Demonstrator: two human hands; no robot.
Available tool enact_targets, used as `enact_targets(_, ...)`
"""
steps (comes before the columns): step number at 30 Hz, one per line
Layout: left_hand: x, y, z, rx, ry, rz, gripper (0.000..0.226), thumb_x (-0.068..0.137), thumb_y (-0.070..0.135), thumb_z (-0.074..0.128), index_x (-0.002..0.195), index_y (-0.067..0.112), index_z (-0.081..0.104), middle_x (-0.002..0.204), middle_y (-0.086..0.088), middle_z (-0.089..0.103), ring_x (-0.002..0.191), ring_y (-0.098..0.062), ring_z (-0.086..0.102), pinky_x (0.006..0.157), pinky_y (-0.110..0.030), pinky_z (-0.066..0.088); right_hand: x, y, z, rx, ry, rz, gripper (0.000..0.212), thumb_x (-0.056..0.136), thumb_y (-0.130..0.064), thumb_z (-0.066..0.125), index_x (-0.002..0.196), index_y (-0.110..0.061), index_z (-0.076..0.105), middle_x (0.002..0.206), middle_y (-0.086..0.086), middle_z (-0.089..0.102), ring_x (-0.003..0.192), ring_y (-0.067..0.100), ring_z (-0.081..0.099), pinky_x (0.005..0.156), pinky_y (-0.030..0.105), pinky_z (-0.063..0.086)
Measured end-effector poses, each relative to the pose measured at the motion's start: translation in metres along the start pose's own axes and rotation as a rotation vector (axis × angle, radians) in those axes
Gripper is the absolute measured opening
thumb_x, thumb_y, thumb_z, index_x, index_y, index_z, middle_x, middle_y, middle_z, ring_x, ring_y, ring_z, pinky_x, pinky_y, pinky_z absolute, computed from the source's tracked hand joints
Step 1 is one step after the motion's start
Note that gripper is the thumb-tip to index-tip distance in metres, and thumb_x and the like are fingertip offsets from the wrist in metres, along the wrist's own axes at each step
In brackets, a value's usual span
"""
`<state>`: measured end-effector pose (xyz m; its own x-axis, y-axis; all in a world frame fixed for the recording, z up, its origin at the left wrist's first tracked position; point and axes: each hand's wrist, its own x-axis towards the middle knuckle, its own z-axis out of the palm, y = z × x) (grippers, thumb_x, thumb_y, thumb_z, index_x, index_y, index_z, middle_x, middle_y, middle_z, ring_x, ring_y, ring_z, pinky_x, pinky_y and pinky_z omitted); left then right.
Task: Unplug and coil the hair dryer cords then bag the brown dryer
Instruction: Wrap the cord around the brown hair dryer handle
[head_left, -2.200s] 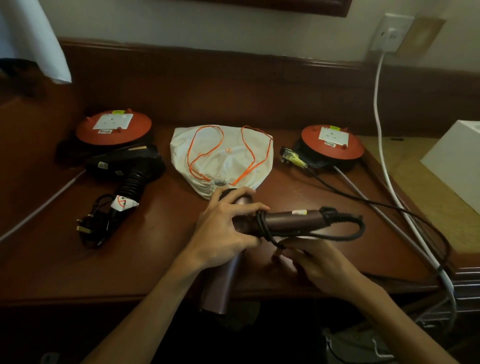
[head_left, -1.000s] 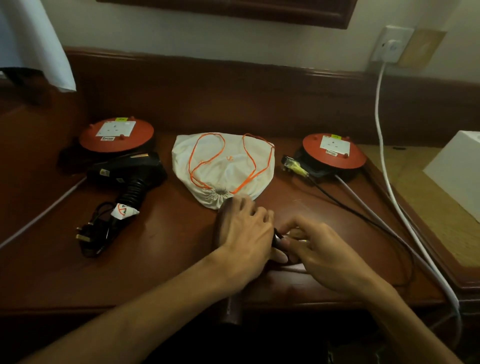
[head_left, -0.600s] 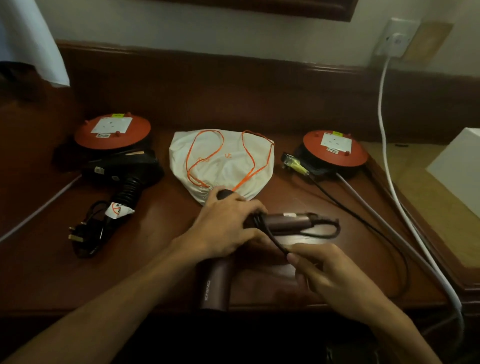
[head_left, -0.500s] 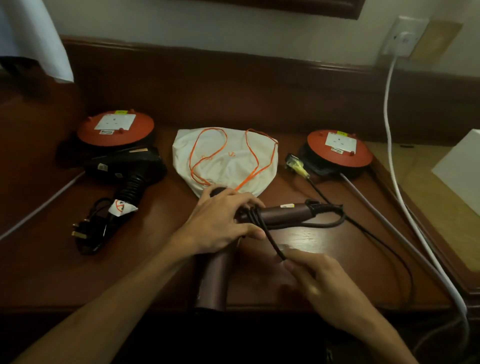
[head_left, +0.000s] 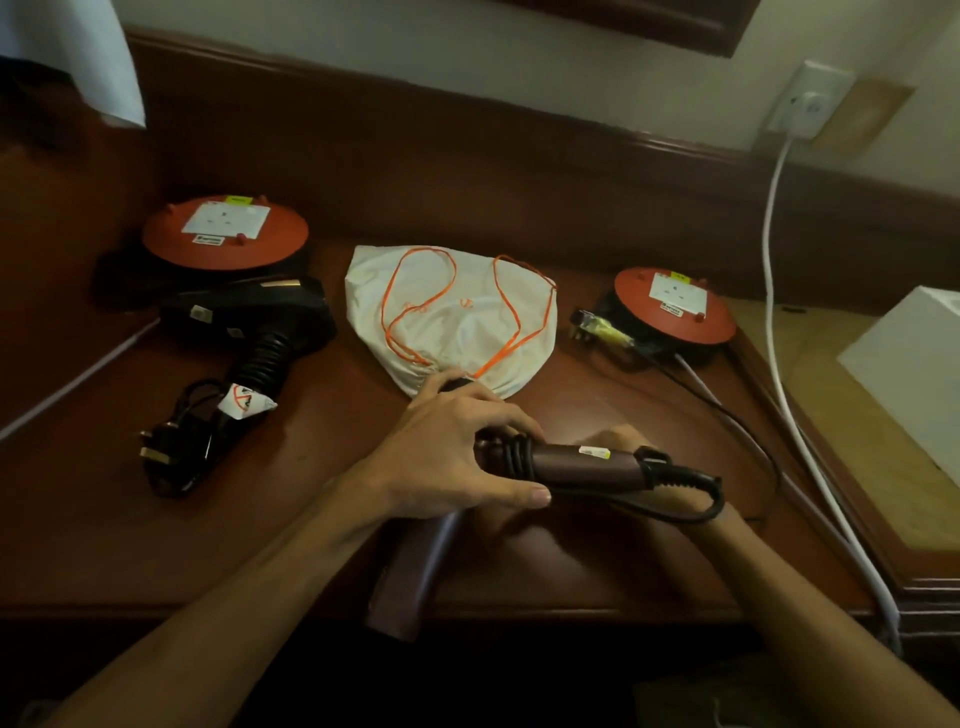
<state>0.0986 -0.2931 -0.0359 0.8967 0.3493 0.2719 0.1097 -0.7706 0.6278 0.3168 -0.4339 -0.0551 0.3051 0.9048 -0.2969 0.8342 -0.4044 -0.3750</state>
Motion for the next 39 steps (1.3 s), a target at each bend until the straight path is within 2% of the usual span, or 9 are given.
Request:
enact_targets(6,0.004,0.008,0.002,0.137,-0.031,0.004,0.056,0.071,0.079,0.067,0.114,0.044,0.059,0.107,0.02,0.065,0.118,0.002,0.05,0.122,-0.045,0.012,0.028,-0.032,-0.051,-0.079,-0.074,-0.14,0.038,0.085,-0.025,0.077,0.068,0.006,0.061,0.059,0.007,0.047,0.056,0.015,0.04,0.053,0.031,0.033)
enact_targets(11,0.012,0.019,0.006,0.269,-0.142,-0.054,0.074,0.073,0.079,0.064,0.123,0.029,0.041,0.108,0.013,0.061,0.111,-0.011,0.057,0.121,-0.047,0.014,0.016,-0.065,-0.07,-0.103,-0.057,-0.309,0.032,0.087,-0.036,0.068,0.074,-0.007,0.069,0.069,0.012,0.063,0.06,0.027,0.054,0.058,0.043,0.048)
enact_targets(14,0.019,0.019,0.002,0.234,-0.164,-0.137,0.081,0.081,0.078,0.057,0.146,0.039,0.028,0.118,0.008,0.061,0.126,-0.017,0.051,0.12,-0.052,0.014,0.0,-0.081,-0.075,-0.166,0.003,-0.329,0.03,0.097,-0.034,0.057,0.08,-0.013,0.071,0.071,0.005,0.067,0.062,0.022,0.06,0.059,0.044,0.05)
enact_targets(18,0.017,0.016,0.003,0.268,-0.173,-0.13,0.045,0.087,0.079,0.045,0.123,0.052,0.045,0.095,0.021,0.052,0.12,-0.014,0.05,0.115,-0.059,0.017,-0.035,-0.094,-0.075,-0.211,0.003,-0.287,0.028,0.102,-0.026,0.049,0.081,-0.018,0.066,0.071,-0.002,0.063,0.062,0.016,0.057,0.059,0.04,0.048)
enact_targets(23,0.011,0.017,0.005,0.226,-0.053,-0.135,0.05,0.088,0.071,0.052,0.134,0.053,0.052,0.117,0.017,0.063,0.126,-0.009,0.048,0.119,-0.053,0.013,-0.068,-0.09,-0.049,-0.375,0.179,-0.242,0.021,0.104,-0.033,0.039,0.107,-0.026,0.058,0.086,-0.005,0.063,0.071,0.019,0.058,0.058,0.033,0.042)
enact_targets(26,0.008,0.017,0.006,0.169,0.017,-0.135,0.048,0.087,0.069,0.057,0.131,0.052,0.056,0.102,0.025,0.053,0.119,-0.006,0.048,0.117,-0.047,0.017,-0.08,-0.085,-0.038,-0.364,0.296,-0.186,0.021,0.103,-0.03,0.042,0.119,-0.025,0.056,0.102,-0.005,0.065,0.084,0.023,0.062,0.069,0.039,0.051)
enact_targets(31,0.011,0.008,0.002,0.115,0.144,-0.157,0.047,0.084,0.072,0.052,0.121,0.047,0.067,0.082,0.019,0.057,0.089,-0.006,0.055,0.099,-0.048,0.042,-0.094,-0.06,-0.015,-0.352,0.653,-0.257,0.024,0.1,-0.033,0.055,0.08,-0.022,0.061,0.065,-0.008,0.063,0.052,0.019,0.056,0.066,0.034,0.049)
enact_targets(35,0.008,0.004,0.002,0.017,0.207,-0.149,0.054,0.086,0.078,0.044,0.113,0.043,0.073,0.086,0.016,0.072,0.089,-0.006,0.066,0.094,-0.048,0.049,-0.091,-0.049,0.028,-0.074,0.575,-0.26,0.039,0.099,-0.046,0.04,0.111,-0.024,0.07,0.082,-0.009,0.071,0.063,0.017,0.066,0.057,0.039,0.056)
enact_targets(39,0.004,0.005,0.005,-0.072,0.298,-0.189,0.05,0.072,0.081,0.064,0.106,0.046,0.075,0.082,0.014,0.074,0.087,-0.002,0.069,0.088,-0.042,0.055,-0.079,-0.042,0.049,0.046,0.53,-0.276,0.04,0.101,-0.045,0.04,0.124,-0.024,0.066,0.084,-0.014,0.067,0.066,0.012,0.062,0.056,0.04,0.053)
